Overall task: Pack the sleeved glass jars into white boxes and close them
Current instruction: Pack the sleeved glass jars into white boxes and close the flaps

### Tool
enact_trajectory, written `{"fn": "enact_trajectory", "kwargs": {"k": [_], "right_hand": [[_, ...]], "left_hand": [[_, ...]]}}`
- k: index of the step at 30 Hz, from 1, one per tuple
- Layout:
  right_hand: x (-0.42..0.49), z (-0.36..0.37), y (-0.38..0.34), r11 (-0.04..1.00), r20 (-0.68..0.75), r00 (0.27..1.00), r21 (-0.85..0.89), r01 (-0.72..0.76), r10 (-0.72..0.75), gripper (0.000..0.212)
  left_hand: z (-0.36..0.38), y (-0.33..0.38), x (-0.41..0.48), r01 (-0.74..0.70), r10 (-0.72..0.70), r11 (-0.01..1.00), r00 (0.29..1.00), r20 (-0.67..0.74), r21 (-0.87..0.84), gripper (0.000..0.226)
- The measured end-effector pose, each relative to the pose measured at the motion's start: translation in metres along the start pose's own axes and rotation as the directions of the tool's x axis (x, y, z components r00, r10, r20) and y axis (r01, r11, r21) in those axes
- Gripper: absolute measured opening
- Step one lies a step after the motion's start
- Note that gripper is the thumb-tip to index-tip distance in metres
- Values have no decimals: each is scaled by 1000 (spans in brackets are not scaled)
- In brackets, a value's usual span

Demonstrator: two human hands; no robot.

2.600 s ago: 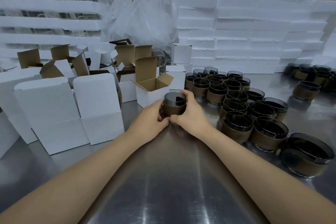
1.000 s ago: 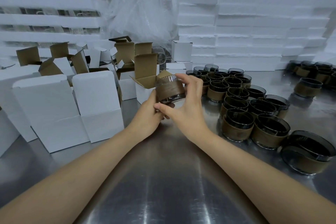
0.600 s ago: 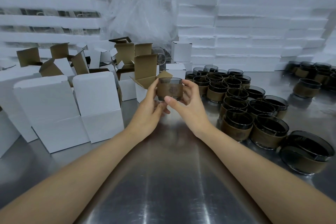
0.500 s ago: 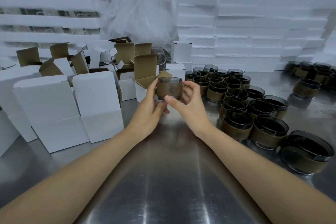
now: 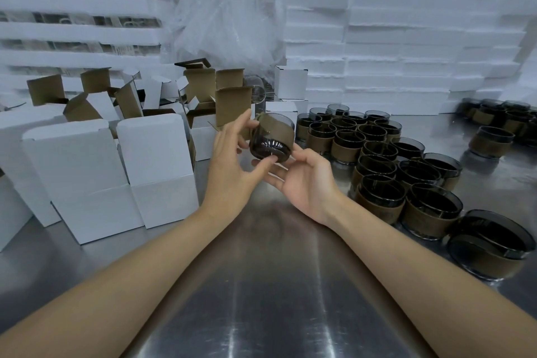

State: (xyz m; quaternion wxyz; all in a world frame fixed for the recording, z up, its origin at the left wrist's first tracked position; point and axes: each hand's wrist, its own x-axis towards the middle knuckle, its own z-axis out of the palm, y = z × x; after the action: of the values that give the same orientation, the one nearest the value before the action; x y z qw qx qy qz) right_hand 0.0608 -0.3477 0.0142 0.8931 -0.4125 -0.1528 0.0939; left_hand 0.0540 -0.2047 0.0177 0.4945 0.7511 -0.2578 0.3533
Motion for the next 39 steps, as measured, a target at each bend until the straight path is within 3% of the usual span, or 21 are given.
{"fn": "enact_trajectory", "kwargs": {"k": [5, 8, 13, 16, 27, 33, 35, 39], "right_hand": [[-1, 0, -4, 996, -10, 998, 63, -60, 60, 52], [-2, 0, -4, 996, -50, 996, 50, -73, 75, 44], [-2, 1, -5, 993, -109, 990, -65, -101, 93, 32], [-3, 2, -6, 992, -133, 988, -78, -94, 83, 33], [-3, 1, -5, 982, -153, 976, -84, -171, 157, 43], [-2, -2, -1, 990, -119, 992, -130, -48, 33, 45], [-2, -2, 0, 975, -125, 989, -216, 50, -79, 43], [-3, 2, -4, 892, -218, 941, -428, 146, -258, 66]], "left_hand": [[2, -1, -1, -47, 47, 999, 998, 38, 18, 80], [2, -2, 0, -24, 23, 1000, 999, 35, 8, 79], [2, -6, 2, 97, -96, 994, 995, 34, -42, 59], [1, -8, 2, 95, -94, 995, 993, 65, -20, 50], [2, -6, 0, 194, -187, 980, 975, 117, -52, 57], [5, -8, -1, 266, -230, 947, 953, 197, -178, 75], [6, -10, -1, 259, -218, 949, 951, 221, -180, 75], [9, -12, -3, 284, -236, 947, 933, 273, -152, 77]]}}
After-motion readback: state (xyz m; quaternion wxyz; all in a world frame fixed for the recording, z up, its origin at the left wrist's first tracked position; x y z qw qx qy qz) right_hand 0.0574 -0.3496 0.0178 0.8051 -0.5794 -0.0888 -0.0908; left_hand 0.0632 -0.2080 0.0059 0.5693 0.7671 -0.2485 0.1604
